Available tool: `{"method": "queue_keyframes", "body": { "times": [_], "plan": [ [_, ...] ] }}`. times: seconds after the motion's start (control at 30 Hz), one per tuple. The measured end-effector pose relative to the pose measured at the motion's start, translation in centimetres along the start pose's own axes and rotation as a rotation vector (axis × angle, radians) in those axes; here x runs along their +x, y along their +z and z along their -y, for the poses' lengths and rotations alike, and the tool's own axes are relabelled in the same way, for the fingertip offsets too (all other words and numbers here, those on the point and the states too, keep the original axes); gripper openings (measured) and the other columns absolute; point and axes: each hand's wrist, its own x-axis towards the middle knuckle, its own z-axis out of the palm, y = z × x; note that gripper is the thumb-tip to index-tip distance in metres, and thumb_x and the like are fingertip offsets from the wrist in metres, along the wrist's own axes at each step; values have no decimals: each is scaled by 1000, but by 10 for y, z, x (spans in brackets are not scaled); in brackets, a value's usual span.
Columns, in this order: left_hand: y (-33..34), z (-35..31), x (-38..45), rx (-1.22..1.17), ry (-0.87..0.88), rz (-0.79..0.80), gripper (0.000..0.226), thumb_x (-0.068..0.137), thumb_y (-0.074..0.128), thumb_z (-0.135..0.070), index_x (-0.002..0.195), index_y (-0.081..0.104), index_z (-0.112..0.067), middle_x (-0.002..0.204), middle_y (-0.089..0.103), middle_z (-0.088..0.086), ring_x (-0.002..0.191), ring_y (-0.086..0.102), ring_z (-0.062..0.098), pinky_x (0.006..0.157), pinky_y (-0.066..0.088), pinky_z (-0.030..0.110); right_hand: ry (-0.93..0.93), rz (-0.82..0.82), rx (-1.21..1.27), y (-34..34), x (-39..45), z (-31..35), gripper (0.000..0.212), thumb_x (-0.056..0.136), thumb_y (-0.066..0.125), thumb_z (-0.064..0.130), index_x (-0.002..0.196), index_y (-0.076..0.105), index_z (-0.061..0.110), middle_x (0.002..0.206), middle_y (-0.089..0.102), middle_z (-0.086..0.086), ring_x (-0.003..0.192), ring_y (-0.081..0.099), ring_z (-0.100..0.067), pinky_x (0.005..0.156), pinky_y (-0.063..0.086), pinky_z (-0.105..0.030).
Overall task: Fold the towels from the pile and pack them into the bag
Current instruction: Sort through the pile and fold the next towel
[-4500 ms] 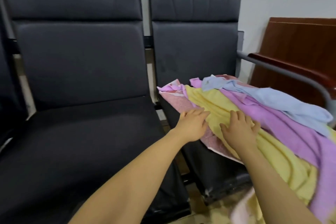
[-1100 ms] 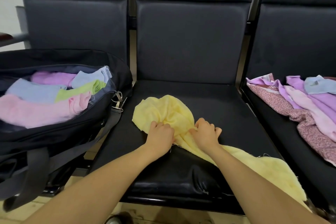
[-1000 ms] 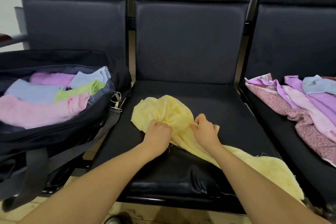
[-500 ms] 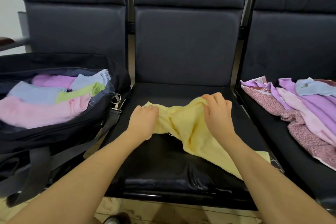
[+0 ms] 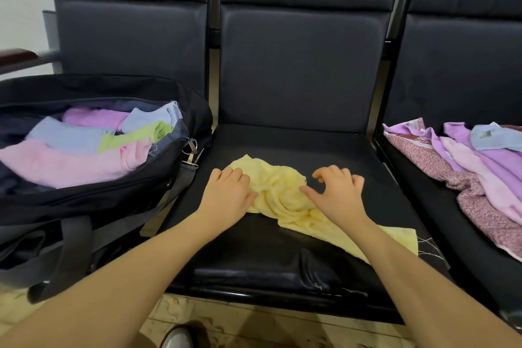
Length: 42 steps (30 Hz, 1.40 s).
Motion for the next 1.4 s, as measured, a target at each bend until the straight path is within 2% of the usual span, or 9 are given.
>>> {"method": "queue_keyframes", "body": {
  "times": [0.07,0.2,0.33,0.47,0.63,0.93,1.07,1.17,1.4],
  "plan": [
    [0,-7,-1,10,-82,122,38,67,80,-46,68,66,-11,66,59,3,61,57,22,60,43,34,72,179,-89,3,0,0,57,85,48,67,121,57,23,123,51,5,119,42,-19,100,22,-37],
    [6,-14,1,-65,-148,240,35,102,35,-37,103,61,-14,101,61,1,98,54,22,89,30,33,-4,273,-108,13,-3,2,43,90,44,61,108,62,27,108,58,7,113,42,-19,98,20,-38],
    [1,-15,11,-317,-283,175,30,103,34,-27,98,60,-14,91,63,0,89,57,21,89,32,29,-33,88,93,6,-4,7,27,93,52,36,72,60,20,74,58,5,87,48,-13,83,10,-28],
    [-20,-13,25,-631,-451,26,17,100,44,-22,112,55,-15,90,62,-1,81,51,19,89,30,30,35,-132,408,-20,-1,12,15,95,56,33,84,61,23,69,54,7,80,40,4,88,18,-26],
    [-47,-7,42,-356,-305,-120,16,100,44,-19,103,59,-15,92,65,0,86,57,22,84,29,33,97,-389,618,-51,-1,12,11,97,52,30,92,58,21,69,45,7,89,29,-5,85,38,-41],
    [-81,-23,51,-1068,-573,-160,32,99,32,-9,97,53,-33,94,54,-13,109,50,28,94,44,47,113,-429,659,-74,-6,13,10,97,51,27,101,54,18,94,55,-4,104,36,-25,66,30,-4],
    [-97,-39,52,-1158,-442,-161,30,102,30,-15,106,50,-37,82,47,-11,105,47,11,95,35,38,57,-410,712,-83,-12,17,12,95,56,26,106,55,22,96,58,0,105,35,-23,71,28,3],
    [-104,-56,51,-966,-193,-65,29,100,40,-32,128,47,-36,92,39,-14,96,38,3,97,20,30,-72,-398,739,-87,-14,19,10,95,57,25,99,53,33,82,58,17,105,45,-30,89,34,-13],
    [-98,-69,57,-1031,-155,76,17,100,43,-36,106,59,-32,91,38,-9,99,38,10,90,17,27,-192,-392,542,-87,-22,23,11,96,56,21,96,56,32,82,53,17,94,31,21,91,24,-33]
  ]
}}
